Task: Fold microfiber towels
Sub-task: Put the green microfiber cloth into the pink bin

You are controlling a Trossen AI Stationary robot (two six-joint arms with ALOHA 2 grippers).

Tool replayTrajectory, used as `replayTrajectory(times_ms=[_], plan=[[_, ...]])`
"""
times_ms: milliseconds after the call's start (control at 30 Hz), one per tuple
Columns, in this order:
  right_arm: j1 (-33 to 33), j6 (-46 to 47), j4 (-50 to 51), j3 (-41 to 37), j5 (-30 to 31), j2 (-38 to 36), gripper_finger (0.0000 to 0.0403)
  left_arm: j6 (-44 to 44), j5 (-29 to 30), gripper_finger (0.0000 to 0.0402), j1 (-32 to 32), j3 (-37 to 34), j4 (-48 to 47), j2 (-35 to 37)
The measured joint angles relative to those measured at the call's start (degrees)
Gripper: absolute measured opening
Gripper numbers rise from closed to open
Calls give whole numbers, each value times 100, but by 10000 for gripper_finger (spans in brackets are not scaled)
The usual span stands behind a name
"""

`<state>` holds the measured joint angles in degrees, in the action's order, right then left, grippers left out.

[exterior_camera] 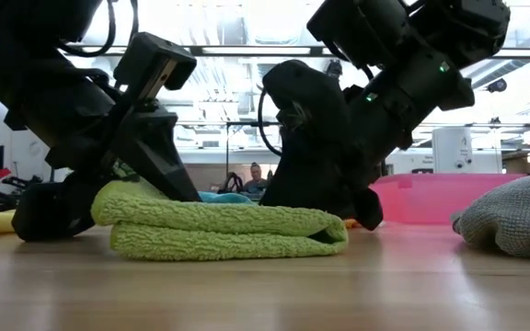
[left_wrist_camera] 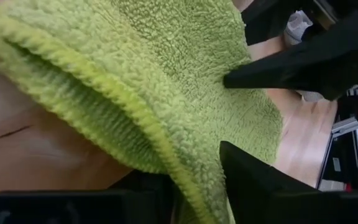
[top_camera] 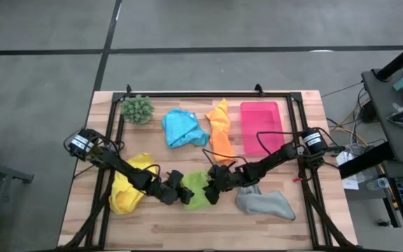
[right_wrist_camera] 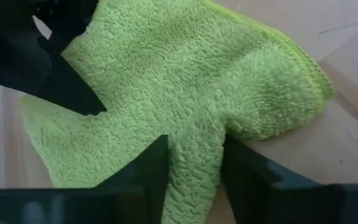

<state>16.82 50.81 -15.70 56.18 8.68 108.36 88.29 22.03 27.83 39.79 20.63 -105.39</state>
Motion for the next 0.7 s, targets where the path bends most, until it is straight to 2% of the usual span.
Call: replayTrajectory(times_ms=[167,333,700], plan=[[2,-345,-97,-11,-13,11,55,-343,67,77,13,0,36,-2],[4,-439,-294,-22,-5,11,17,-692,173,12,13,0,31,-4],[15,-441,-302,-22,33,11,14,-795,252,3,10,-4,0,-2]])
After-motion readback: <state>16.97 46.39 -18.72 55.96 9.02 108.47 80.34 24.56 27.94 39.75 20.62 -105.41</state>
